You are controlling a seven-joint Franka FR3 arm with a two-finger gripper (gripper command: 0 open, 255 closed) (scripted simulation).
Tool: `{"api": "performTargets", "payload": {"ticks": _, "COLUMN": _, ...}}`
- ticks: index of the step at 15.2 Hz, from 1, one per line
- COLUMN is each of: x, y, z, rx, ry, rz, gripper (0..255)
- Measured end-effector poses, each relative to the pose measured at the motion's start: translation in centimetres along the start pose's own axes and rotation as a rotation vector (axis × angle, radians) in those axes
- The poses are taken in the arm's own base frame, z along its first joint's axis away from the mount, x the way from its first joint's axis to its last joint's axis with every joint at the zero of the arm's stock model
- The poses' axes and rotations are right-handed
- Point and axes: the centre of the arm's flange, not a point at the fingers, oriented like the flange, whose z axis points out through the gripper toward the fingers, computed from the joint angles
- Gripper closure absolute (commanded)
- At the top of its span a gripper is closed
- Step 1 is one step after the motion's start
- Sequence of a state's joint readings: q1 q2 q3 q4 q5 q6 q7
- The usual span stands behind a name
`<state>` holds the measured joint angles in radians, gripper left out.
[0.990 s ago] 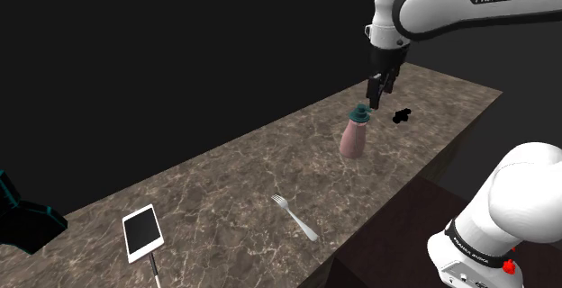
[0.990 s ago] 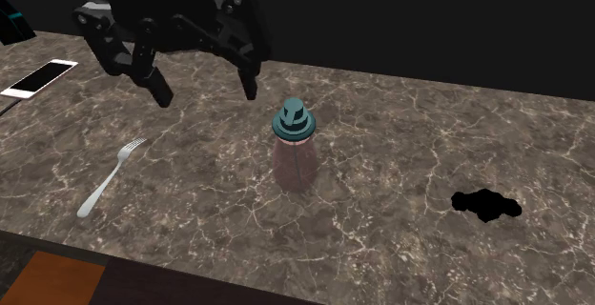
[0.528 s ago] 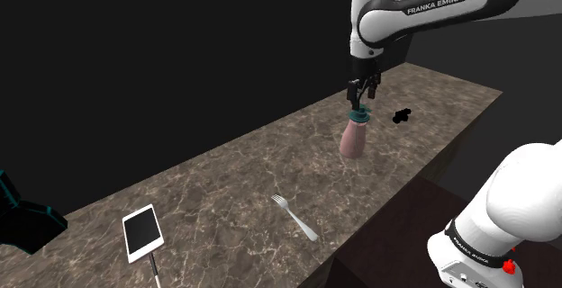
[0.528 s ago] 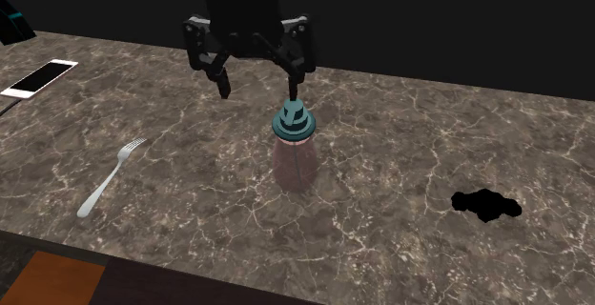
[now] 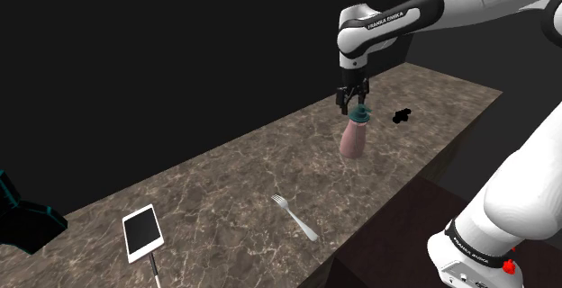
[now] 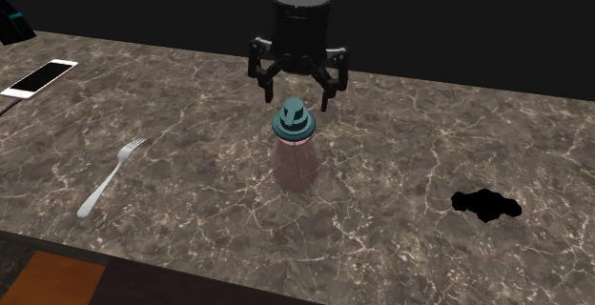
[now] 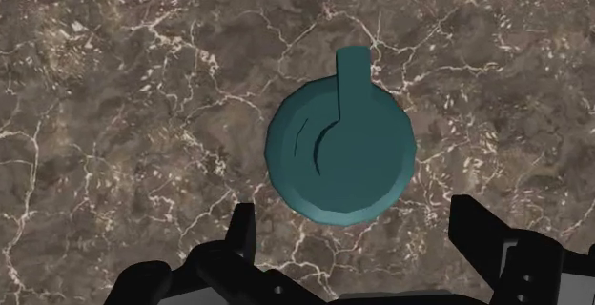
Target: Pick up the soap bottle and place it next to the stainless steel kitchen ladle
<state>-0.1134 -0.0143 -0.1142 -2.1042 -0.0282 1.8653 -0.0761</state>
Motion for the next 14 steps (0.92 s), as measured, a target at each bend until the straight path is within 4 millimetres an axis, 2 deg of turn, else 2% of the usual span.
{"api": "performTargets", "payload": {"ticks": 7, "x": 0.6, "y": 0.2, "z": 3.6, "rx": 0.005, "ry": -0.005, "rz": 0.006, "gripper": 0}}
{"api": "performTargets", "payload": {"ticks": 13, "x": 0.6, "y": 0.2, "z": 4.1, "rx": 0.005, "ry": -0.004, "rz": 0.006, "gripper": 0}}
{"api": "performTargets", "payload": {"ticks": 14, "x": 0.6, "y": 0.2, "z": 4.1, "rx": 0.005, "ry": -0.004, "rz": 0.006, "gripper": 255}}
